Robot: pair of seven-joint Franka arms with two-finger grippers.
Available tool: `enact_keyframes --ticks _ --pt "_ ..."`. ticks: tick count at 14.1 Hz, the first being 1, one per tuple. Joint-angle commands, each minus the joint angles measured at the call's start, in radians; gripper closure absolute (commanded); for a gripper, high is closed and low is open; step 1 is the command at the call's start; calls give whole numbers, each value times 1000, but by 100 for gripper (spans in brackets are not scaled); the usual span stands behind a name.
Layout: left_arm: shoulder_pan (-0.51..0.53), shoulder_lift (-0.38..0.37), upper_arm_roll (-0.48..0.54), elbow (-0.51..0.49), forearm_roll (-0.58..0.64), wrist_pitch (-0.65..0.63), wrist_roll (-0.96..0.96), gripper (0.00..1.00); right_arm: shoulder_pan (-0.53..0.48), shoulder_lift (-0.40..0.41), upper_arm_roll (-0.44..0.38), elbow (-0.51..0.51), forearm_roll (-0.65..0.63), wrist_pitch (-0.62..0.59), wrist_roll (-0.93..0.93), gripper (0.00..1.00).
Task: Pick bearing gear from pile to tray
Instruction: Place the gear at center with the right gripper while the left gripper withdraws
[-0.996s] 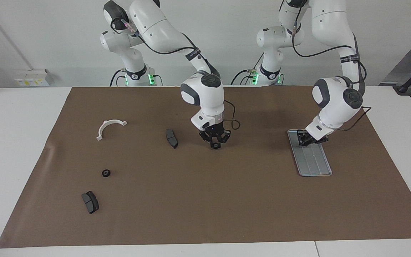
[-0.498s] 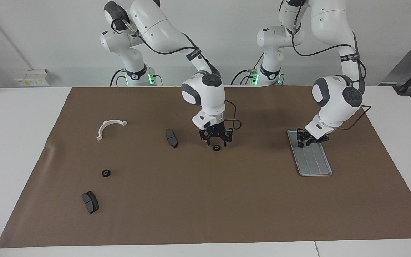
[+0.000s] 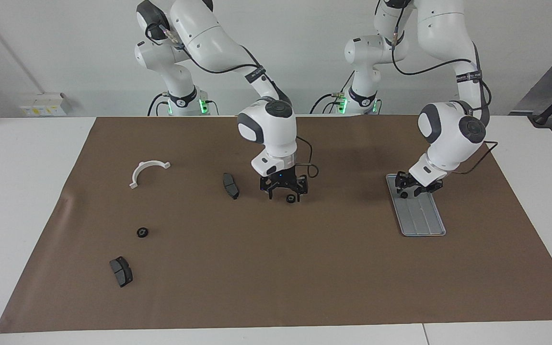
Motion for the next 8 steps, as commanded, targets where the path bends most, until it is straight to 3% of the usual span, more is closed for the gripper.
enact_keyframes --ticks 1,8 --pt "-98 -9 9 29 15 -19 -180 46 -120 -68 18 -46 -12 -39 -164 0" --pt "-339 -3 7 59 14 15 -590 44 -343 -81 21 -49 39 -118 -690 0"
